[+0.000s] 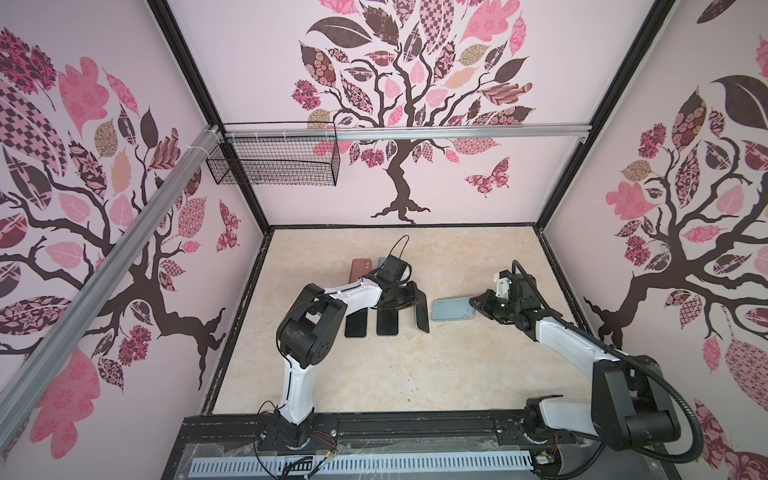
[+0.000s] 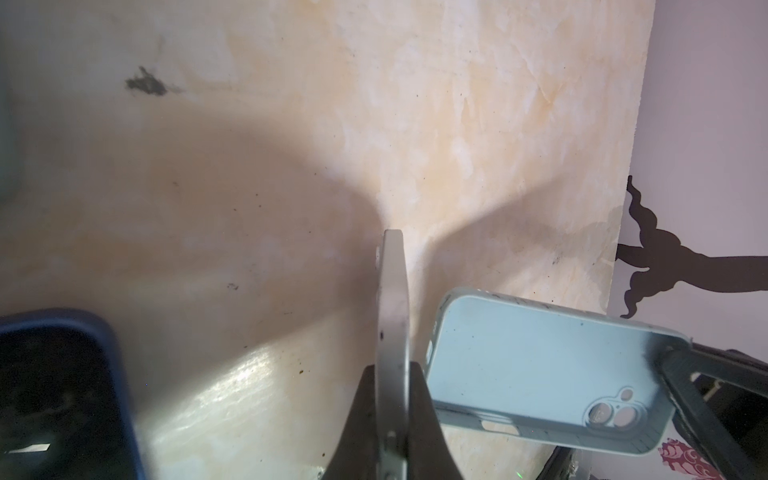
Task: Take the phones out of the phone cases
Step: 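Lower the black phone flat beside the other phones and open the left gripper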
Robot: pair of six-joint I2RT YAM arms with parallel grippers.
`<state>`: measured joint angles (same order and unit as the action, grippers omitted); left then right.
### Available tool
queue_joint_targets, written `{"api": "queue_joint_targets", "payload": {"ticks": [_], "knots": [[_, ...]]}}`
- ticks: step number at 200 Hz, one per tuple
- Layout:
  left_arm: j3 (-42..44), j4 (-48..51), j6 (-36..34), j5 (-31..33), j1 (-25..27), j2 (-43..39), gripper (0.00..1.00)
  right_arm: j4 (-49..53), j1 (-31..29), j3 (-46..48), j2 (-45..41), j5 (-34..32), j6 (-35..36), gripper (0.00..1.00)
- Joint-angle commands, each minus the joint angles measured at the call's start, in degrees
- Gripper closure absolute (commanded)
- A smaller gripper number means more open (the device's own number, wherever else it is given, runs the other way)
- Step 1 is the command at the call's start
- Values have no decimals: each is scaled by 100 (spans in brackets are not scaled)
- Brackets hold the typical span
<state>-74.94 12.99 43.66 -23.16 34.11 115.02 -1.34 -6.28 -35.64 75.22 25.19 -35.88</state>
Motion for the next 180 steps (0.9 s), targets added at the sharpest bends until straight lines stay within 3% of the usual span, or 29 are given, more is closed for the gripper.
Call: {"api": "queue_joint_targets", "payload": {"ticks": [1,54,101,180], "knots": [[-171,-77,24,-13,-35,132,95,-170,-4,-205,237,197,-11,100],[-7,-183,143,-90,-81,168,73,-189,-4,-224,422,215,4,100],[59,-136,161,-75,-98,177,61,-176,-4,-231,429,64,45,100],[382,-157,213,-83,-99,-10,58,-226,1,-330,548,-367,72,100]]}}
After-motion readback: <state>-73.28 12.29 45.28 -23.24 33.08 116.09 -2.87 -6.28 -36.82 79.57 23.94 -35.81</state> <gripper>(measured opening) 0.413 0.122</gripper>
